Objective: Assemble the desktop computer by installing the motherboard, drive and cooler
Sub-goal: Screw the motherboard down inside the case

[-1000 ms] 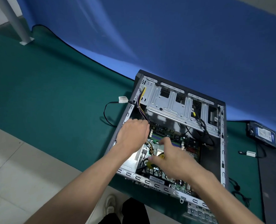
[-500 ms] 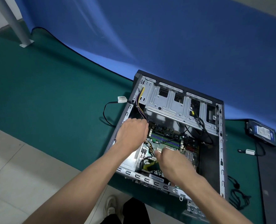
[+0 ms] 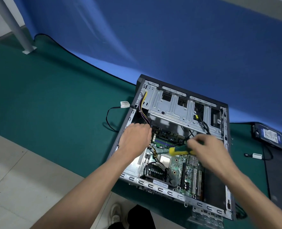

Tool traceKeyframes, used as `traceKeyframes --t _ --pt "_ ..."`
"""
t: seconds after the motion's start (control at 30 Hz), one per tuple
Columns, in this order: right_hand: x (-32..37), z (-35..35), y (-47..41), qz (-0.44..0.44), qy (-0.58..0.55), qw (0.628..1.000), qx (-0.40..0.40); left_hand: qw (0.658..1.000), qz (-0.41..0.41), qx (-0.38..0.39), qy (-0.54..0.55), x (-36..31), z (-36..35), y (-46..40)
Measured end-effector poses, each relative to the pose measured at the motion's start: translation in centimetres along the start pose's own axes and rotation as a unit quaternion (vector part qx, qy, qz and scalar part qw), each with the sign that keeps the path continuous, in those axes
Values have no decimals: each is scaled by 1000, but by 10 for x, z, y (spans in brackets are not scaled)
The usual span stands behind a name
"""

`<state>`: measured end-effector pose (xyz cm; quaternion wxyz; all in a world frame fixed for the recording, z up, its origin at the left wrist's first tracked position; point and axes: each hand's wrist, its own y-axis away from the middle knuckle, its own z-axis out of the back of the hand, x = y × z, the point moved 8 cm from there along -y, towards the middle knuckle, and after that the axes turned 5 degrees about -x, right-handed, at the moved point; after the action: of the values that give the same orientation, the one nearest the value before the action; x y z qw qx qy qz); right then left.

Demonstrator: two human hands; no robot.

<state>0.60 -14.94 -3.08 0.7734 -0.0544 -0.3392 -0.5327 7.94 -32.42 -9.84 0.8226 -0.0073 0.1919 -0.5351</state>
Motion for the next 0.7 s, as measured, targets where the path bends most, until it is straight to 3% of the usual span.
traceKeyframes --t 0.1,0.17,0.37,0.6,0.7 --pt "-11 31 -10 -17 -90 991 -99 1000 2 5 7 0 -1 0" --pt "-21 36 -16 -39 -175 976 -121 1000 7 7 9 1 -2 1" --pt "-17 -1 -43 -44 -345 936 -53 999 30 15 -12 0 0 -4" --pt "-3 -14 -84 77 -246 964 -64 995 65 42 -55 0 -2 -11" --pt "5 -22 -100 128 -134 982 -41 994 74 45 -64 2 -5 -10"
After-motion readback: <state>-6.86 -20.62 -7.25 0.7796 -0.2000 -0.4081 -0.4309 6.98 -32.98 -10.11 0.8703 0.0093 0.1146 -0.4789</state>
